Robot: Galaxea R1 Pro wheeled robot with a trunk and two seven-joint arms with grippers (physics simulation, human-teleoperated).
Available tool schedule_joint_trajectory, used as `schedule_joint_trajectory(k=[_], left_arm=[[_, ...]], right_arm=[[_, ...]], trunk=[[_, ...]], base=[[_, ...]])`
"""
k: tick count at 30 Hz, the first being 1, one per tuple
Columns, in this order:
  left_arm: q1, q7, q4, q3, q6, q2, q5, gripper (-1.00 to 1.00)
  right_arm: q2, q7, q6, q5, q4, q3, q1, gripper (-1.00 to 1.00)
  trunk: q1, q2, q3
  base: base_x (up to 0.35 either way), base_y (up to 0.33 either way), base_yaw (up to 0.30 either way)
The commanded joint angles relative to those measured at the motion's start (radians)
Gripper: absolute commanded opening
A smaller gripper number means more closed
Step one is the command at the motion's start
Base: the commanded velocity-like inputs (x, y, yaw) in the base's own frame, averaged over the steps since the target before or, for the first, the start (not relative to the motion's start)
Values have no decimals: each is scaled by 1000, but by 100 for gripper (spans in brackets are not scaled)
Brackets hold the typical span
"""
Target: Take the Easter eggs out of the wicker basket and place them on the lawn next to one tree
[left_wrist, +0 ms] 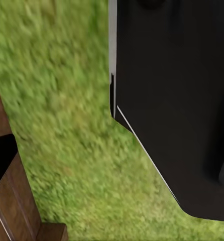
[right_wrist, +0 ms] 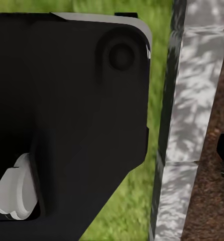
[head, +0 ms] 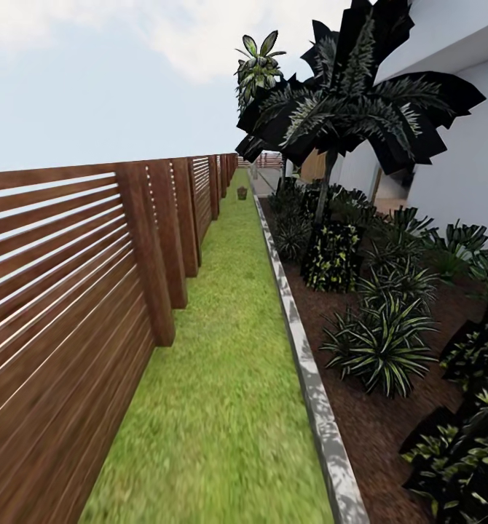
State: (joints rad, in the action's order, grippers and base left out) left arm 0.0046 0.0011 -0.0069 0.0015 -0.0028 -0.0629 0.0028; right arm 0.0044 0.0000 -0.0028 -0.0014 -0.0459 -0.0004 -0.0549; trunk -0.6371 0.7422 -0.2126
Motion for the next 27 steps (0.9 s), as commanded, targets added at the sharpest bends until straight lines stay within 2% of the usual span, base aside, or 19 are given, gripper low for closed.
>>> schedule_joint_trajectory(k=[1,27], left_arm=[[0,0,-1,0,0,0,0,100],[0,-1,-1,0,0,0,0,100]], right_arm=[[0,0,0,0,0,0,0,100],[0,0,0,0,0,0,0,100]], trunk=[[-1,1,-1],[-1,1,-1]], base=[[323,0,0],[323,0,0]])
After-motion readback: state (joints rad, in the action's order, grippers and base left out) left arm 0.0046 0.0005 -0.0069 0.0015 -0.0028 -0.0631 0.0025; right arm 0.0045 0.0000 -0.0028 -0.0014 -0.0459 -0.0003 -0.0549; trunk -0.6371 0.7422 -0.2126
